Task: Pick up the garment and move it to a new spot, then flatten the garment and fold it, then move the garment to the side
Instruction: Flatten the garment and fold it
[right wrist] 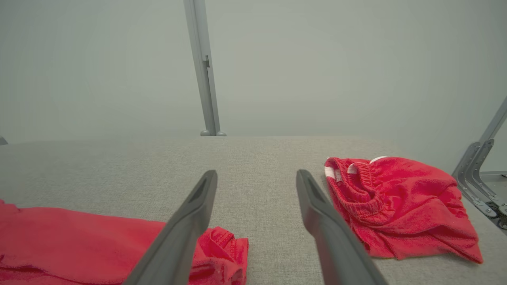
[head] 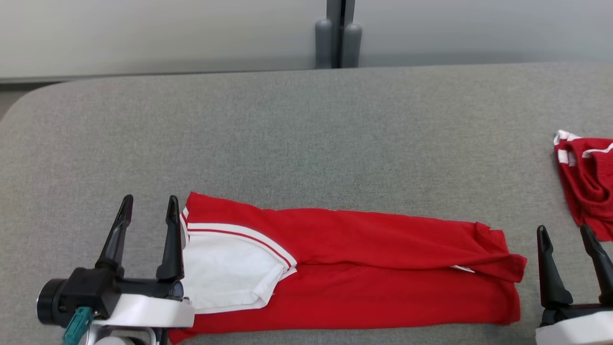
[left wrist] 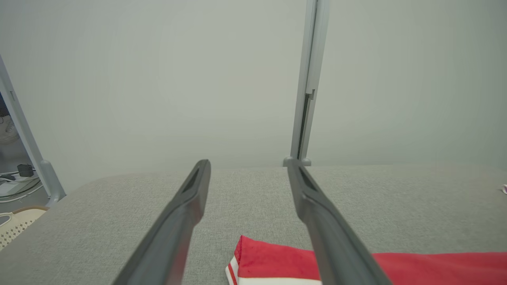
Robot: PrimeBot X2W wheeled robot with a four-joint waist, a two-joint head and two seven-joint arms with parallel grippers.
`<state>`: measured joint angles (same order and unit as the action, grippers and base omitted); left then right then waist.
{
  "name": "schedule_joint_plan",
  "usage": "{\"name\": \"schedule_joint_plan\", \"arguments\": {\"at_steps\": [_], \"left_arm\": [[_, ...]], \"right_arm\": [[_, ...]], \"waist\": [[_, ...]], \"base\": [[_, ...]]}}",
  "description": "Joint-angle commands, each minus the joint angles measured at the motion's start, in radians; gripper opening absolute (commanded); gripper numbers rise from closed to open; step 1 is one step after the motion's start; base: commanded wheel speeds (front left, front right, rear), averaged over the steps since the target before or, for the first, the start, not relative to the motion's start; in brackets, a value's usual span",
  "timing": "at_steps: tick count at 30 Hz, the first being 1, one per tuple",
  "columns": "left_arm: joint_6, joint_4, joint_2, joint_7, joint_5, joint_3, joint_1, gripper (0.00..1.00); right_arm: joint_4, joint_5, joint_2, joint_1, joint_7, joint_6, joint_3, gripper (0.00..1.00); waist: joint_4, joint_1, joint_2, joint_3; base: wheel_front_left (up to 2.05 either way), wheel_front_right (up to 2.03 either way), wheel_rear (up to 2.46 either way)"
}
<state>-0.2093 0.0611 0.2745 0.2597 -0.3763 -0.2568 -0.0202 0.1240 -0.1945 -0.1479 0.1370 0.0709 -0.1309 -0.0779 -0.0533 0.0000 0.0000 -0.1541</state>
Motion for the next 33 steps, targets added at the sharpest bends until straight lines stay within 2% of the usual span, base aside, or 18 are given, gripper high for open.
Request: {"name": "schedule_joint_plan", "arguments": {"at_steps": [1,9,15,16,18,25,30,33], "left_arm": [[0.004,0.005,0.000,0.003,0.008,-0.002,-0.030,1.00],[0.022,-0.022,-0.021,0.005,0.013,-0.012,-0.084,1.00],[0.030,-0.030,-0.025,0.005,0.019,0.000,-0.100,1.00],[0.031,-0.031,-0.025,0.005,0.019,0.002,-0.100,1.00],[0.030,-0.030,-0.025,0.005,0.022,0.006,-0.102,1.00],[0.031,-0.023,-0.028,0.006,0.031,0.018,-0.105,1.00],[0.027,-0.018,-0.030,0.006,0.036,0.026,-0.094,1.00],[0.032,-0.019,-0.034,0.006,0.039,0.026,-0.082,1.00]], "right_arm": [[-0.044,-0.010,-0.008,-0.025,0.001,0.000,-0.002,1.00],[-0.287,-0.079,-0.015,-0.071,-0.034,0.000,0.074,1.00],[-0.369,-0.114,0.003,-0.043,-0.090,0.000,0.127,1.00],[-0.372,-0.118,0.007,-0.044,-0.092,0.000,0.134,0.84],[-0.376,-0.120,0.008,-0.049,-0.095,0.000,0.140,0.01],[-0.334,-0.129,-0.006,-0.075,-0.068,0.002,0.101,0.00],[-0.306,-0.138,-0.049,-0.072,-0.060,0.002,0.010,0.00],[-0.297,-0.146,-0.092,-0.057,-0.055,0.001,-0.082,0.00]], "waist": [[-0.017,0.0000,0.0000,-0.044],[-0.039,0.0000,0.0000,-0.108],[-0.037,0.0000,0.0000,-0.121],[-0.036,0.0000,0.0000,-0.123],[-0.033,0.0000,0.0000,-0.124],[-0.024,0.0000,0.0000,-0.123],[-0.009,0.0000,0.0000,-0.115],[0.001,0.0000,0.0000,-0.102]], "base": [[0.00,0.00,0.00],[0.00,0.00,0.00],[0.00,0.00,0.00],[0.00,0.00,0.00],[0.00,0.00,0.00],[0.00,0.00,0.00],[0.00,0.00,0.00],[0.00,0.00,0.00]]}}
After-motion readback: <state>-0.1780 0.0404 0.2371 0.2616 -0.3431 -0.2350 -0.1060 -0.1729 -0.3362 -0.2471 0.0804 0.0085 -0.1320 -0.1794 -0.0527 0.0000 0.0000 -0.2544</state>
